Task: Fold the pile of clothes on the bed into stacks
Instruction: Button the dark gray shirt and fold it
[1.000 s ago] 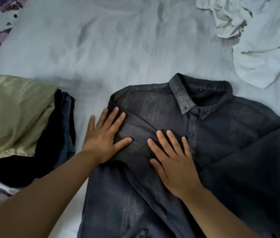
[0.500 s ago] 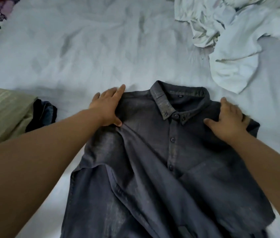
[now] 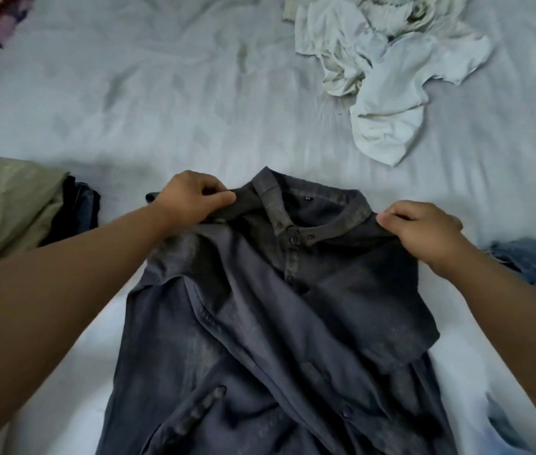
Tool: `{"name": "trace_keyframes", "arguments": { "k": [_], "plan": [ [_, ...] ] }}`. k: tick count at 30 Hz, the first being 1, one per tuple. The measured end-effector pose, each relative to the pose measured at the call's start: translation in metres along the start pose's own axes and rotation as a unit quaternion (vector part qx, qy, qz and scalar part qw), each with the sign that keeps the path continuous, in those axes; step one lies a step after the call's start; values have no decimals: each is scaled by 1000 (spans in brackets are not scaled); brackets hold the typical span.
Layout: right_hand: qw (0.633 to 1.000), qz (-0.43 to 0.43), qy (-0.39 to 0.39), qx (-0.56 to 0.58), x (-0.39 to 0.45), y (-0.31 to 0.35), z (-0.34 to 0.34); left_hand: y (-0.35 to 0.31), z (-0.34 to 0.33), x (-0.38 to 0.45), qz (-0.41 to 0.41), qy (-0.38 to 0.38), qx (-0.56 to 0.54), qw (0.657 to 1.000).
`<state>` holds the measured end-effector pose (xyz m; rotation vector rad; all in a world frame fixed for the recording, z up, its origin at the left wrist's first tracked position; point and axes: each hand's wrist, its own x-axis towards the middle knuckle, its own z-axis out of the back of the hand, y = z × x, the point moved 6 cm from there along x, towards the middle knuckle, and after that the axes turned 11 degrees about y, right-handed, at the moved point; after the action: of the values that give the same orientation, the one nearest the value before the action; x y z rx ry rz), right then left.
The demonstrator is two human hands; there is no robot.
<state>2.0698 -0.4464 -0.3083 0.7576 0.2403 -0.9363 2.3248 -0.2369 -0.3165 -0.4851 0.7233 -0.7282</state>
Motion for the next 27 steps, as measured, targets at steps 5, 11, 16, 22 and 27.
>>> {"name": "trace_keyframes", "arguments": {
  "k": [5, 11, 16, 22, 27],
  "plan": [
    [997, 60, 31, 48, -70, -6, -2, 8, 6, -85, -33, 58, 62, 996],
    [994, 96, 51, 20, -171, -9, -33, 17, -16, -204, -67, 102, 114, 986],
    [988, 130, 81, 29, -248, -24, -71, 39, -51, -286, -62, 112, 100, 987],
    [986, 133, 99, 20, -323, -59, -110, 60, -94, -370, -122, 49, 126, 983],
    [989, 130, 69, 25, -366, -88, -134, 63, -117, -405, -167, -2, 189, 968]
  ]
}}
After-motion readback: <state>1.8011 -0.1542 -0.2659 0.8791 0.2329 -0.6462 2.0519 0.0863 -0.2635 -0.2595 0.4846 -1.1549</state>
